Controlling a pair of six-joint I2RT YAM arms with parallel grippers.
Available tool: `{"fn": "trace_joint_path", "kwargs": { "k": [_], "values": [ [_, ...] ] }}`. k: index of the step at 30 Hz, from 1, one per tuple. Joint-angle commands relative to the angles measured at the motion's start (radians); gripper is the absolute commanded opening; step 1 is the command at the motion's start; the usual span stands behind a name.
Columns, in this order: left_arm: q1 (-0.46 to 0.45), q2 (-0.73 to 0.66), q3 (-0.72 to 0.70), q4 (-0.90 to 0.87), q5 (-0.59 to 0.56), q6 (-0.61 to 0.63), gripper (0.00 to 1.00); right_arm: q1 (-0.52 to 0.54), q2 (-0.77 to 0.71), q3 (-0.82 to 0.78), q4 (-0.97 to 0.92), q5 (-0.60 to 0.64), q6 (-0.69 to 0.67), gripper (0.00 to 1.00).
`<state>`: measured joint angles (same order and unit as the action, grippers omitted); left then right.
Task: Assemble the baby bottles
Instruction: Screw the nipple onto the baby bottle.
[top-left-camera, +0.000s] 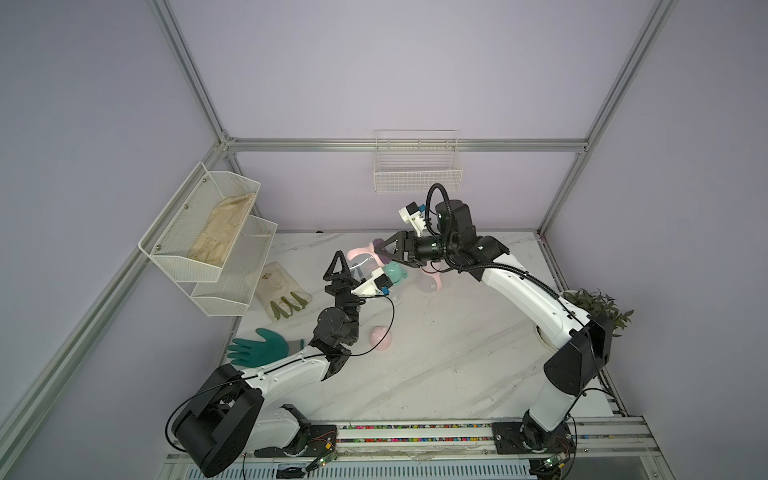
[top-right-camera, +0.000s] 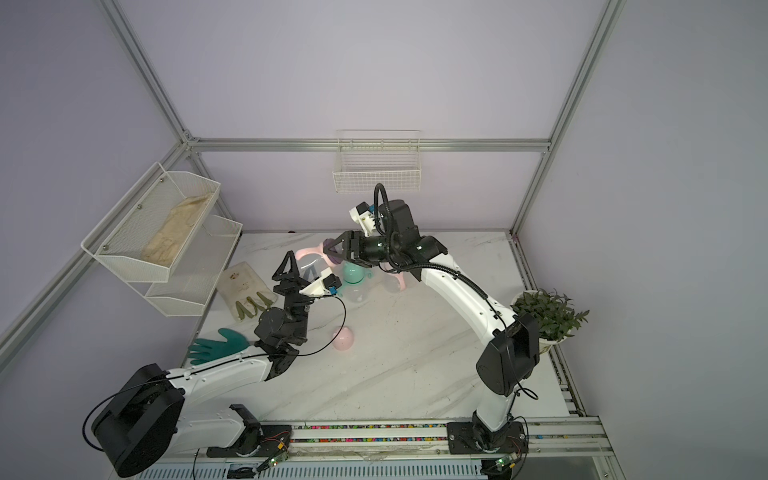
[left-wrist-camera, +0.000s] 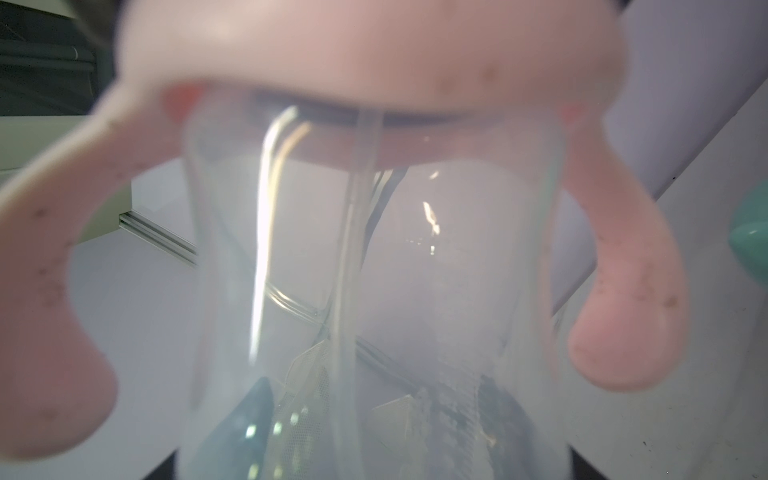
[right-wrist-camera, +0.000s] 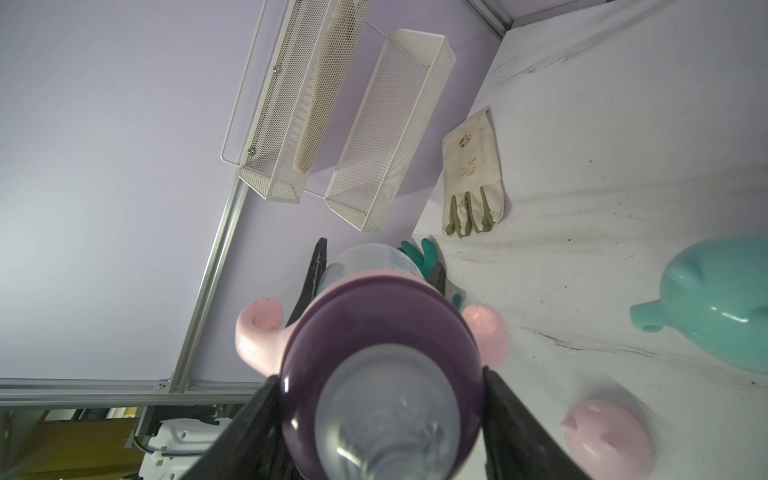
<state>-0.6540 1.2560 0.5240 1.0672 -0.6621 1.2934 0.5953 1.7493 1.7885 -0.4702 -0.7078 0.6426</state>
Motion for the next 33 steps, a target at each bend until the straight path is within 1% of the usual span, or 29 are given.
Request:
{"fn": "trace_joint_path", "kwargs": {
  "k": [1,2,3,5,7,9,11,12,13,14,17,20,23,26,30,33],
  "values": [
    [-0.030,-0.110,0.055,-0.293,0.144,-0.247,0.00,-0.005,-0.083,0.081,-0.165,0.108,-0.288,0.79],
    [-0.028,-0.149,0.085,-0.473,0.202,-0.355,0.00,-0.005,-0.107,0.092,-0.214,0.153,-0.345,0.83],
    [-0.025,-0.172,0.113,-0.598,0.254,-0.440,0.00,-0.005,-0.134,0.097,-0.251,0.193,-0.398,0.86],
    [-0.023,-0.198,0.152,-0.748,0.356,-0.566,0.00,-0.005,-0.191,0.109,-0.342,0.275,-0.496,0.88],
    [-0.019,-0.210,0.194,-0.912,0.497,-0.626,0.00,-0.005,-0.229,0.135,-0.431,0.343,-0.550,0.88],
    [-0.018,-0.208,0.252,-1.062,0.635,-0.683,0.00,-0.005,-0.278,0.123,-0.481,0.372,-0.597,0.88],
    [-0.009,-0.192,0.323,-1.208,0.809,-0.751,0.00,-0.005,-0.334,0.079,-0.508,0.332,-0.641,0.87],
    [0.000,-0.178,0.366,-1.293,0.925,-0.780,0.00,-0.004,-0.355,0.058,-0.516,0.294,-0.652,0.86],
    [0.013,-0.151,0.430,-1.393,1.060,-0.801,0.00,-0.003,-0.372,0.032,-0.525,0.254,-0.659,0.82],
    [0.022,-0.120,0.495,-1.464,1.146,-0.834,0.00,-0.003,-0.387,0.008,-0.531,0.215,-0.660,0.79],
    [0.027,-0.057,0.617,-1.599,1.302,-0.853,0.00,0.003,-0.441,-0.046,-0.566,0.165,-0.665,0.77],
    [0.027,-0.051,0.647,-1.621,1.374,-0.849,0.00,0.003,-0.471,-0.074,-0.621,0.177,-0.695,0.78],
    [0.027,-0.071,0.646,-1.621,1.408,-0.840,0.00,0.004,-0.473,-0.075,-0.687,0.168,-0.727,0.78],
    [0.027,-0.087,0.643,-1.618,1.417,-0.840,0.00,0.004,-0.478,-0.099,-0.693,0.172,-0.742,0.78],
    [0.027,-0.090,0.641,-1.616,1.405,-0.842,0.00,0.004,-0.468,-0.104,-0.680,0.115,-0.753,0.79],
    [0.027,-0.092,0.641,-1.616,1.399,-0.842,0.00,0.004,-0.454,-0.106,-0.687,0.098,-0.759,0.79]
  ]
}}
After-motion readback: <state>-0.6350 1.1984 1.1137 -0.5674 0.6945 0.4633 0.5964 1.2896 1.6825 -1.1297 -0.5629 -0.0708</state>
